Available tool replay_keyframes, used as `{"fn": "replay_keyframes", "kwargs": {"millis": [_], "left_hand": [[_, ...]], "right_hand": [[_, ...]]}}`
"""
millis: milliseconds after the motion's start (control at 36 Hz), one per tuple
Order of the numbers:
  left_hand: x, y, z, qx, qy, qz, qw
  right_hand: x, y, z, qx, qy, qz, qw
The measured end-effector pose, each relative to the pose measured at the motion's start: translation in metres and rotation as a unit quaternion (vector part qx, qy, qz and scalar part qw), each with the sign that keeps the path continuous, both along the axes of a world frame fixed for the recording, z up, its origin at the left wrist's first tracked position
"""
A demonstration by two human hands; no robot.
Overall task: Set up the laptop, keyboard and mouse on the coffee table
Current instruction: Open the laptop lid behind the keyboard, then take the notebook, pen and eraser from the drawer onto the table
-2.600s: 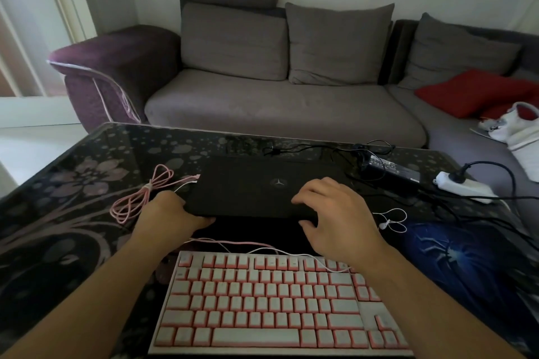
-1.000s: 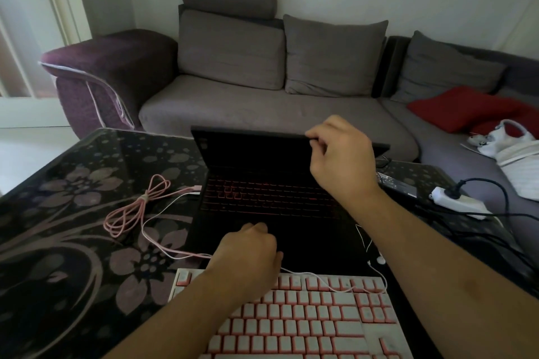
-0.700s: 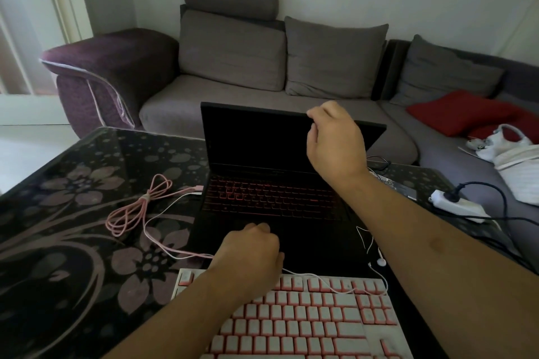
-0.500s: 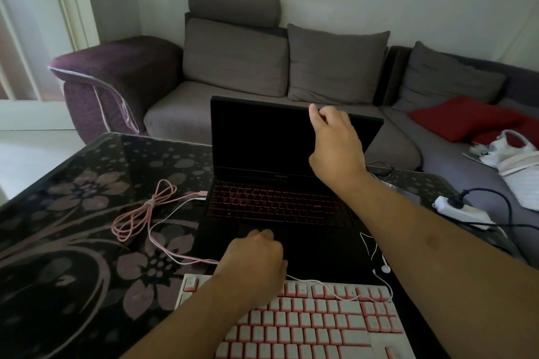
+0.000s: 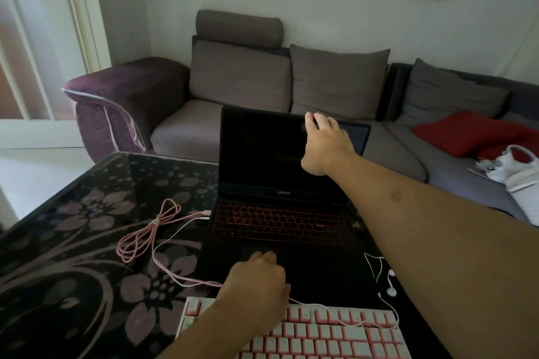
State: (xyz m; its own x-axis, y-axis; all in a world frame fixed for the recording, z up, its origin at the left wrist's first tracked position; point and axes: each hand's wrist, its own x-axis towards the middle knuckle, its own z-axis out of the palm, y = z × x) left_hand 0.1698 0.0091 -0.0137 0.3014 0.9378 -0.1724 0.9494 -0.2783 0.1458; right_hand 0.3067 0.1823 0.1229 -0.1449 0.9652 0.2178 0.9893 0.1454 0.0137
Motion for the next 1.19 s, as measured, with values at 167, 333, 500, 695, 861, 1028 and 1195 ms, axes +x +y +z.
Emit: {"fn": "replay_keyframes", "kwargs": {"millis": [167,333,500,695,861,1028,1195], "left_hand": [[0.0,-0.002,0.002,0.001,-0.012,-0.003,1.0],[-0.002,-0.003,0.002,0.003,-0.022,-0.004,1.0],[-0.003,-0.001,0.001,0.007,-0.032,-0.003,0.999],[-0.001,-0.001,0.0,0.03,-0.053,0.032,0.998],[0.002,-0.001,0.002,0.05,-0.084,0.06,0.993],[0.008,0.008,0.003,0.074,-0.125,0.072,0.987],[0.04,0.006,0.016,0.099,-0.199,0.024,0.975]], "right_hand": [[0.002,-0.006,0.005,-0.031,-0.002,-0.002,1.0],[0.001,-0.003,0.019,-0.075,-0.003,-0.009,0.997],[0.0,-0.002,0.019,-0.082,0.005,-0.011,0.997],[0.007,-0.011,0.01,-0.054,0.03,0.011,0.998],[0.025,-0.033,0.005,-0.035,0.092,0.062,0.993],[0.052,-0.076,-0.013,-0.029,0.172,0.086,0.981],[0.097,-0.121,-0.038,-0.038,0.182,0.104,0.977]]}}
